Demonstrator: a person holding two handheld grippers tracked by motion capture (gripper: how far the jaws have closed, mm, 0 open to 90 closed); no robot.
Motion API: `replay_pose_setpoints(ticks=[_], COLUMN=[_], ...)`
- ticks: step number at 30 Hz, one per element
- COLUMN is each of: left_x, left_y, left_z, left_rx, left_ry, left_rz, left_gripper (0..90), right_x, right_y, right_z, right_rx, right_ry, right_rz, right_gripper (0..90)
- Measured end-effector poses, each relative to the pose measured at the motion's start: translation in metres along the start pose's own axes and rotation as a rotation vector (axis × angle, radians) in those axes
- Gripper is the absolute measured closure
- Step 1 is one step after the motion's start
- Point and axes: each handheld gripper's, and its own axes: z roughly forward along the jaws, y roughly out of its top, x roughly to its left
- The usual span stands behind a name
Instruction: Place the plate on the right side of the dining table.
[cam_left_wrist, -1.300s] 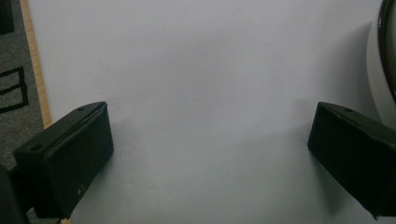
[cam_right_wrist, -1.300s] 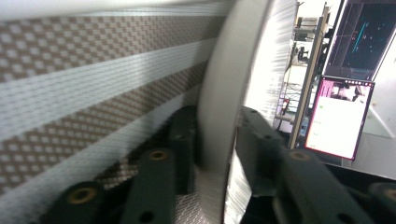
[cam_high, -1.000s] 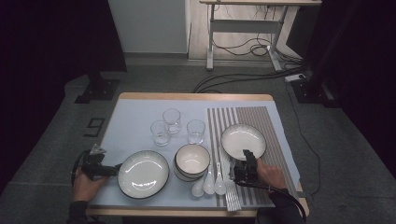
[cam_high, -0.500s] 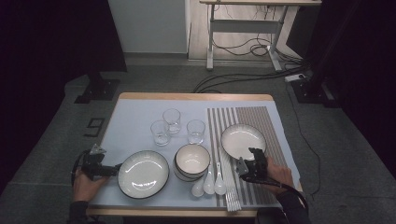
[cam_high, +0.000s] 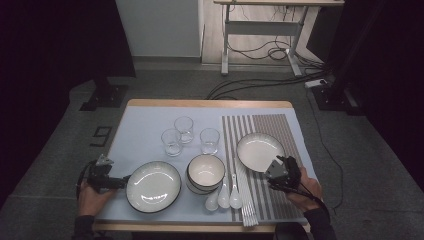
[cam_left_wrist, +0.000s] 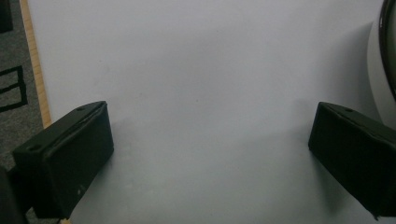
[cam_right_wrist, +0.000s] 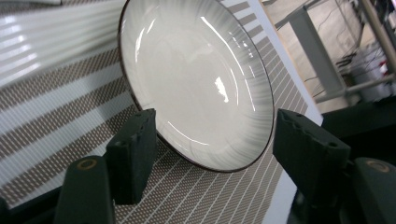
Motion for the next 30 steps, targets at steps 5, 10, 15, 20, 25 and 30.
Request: replay_pose_setpoints(ticks=[5, 10, 15, 20, 25, 30], left_x=[0.000, 0.000, 0.000, 0.000, 0.000, 0.000], left_y=[0.000, 0.000, 0.000, 0.000, 0.000, 0.000], left_z=[0.000, 0.000, 0.000, 0.000, 0.000, 0.000], left_rx=[-0.001, -0.001, -0.001, -0.001, -0.002, -0.002], left_ry=[0.000, 0.000, 0.000, 0.000, 0.001, 0.000], left_rz=[-0.002, -0.002, -0.002, -0.001, -0.001, -0.001], left_gripper=[0.0, 0.0, 0.0, 0.0, 0.0, 0.0], right_x=[-0.012, -0.018, -0.017, -0.013, -0.010, -0.004], right_y=[-0.005, -0.011, -0.019, -0.028, -0.036, -0.043], right_z=[-0.008, -0.010, -0.006, 0.001, 0.010, 0.022], right_rx=[-0.020, -0.015, 0.014, 0.043, 0.075, 0.098], right_ry=[0.056, 0.086, 0.112, 0.138, 0.155, 0.175], right_rz=[0.161, 0.274, 0.381, 0.467, 0.541, 0.578], right_gripper=[25.2, 20.7, 14.0, 11.2, 3.3, 2.3])
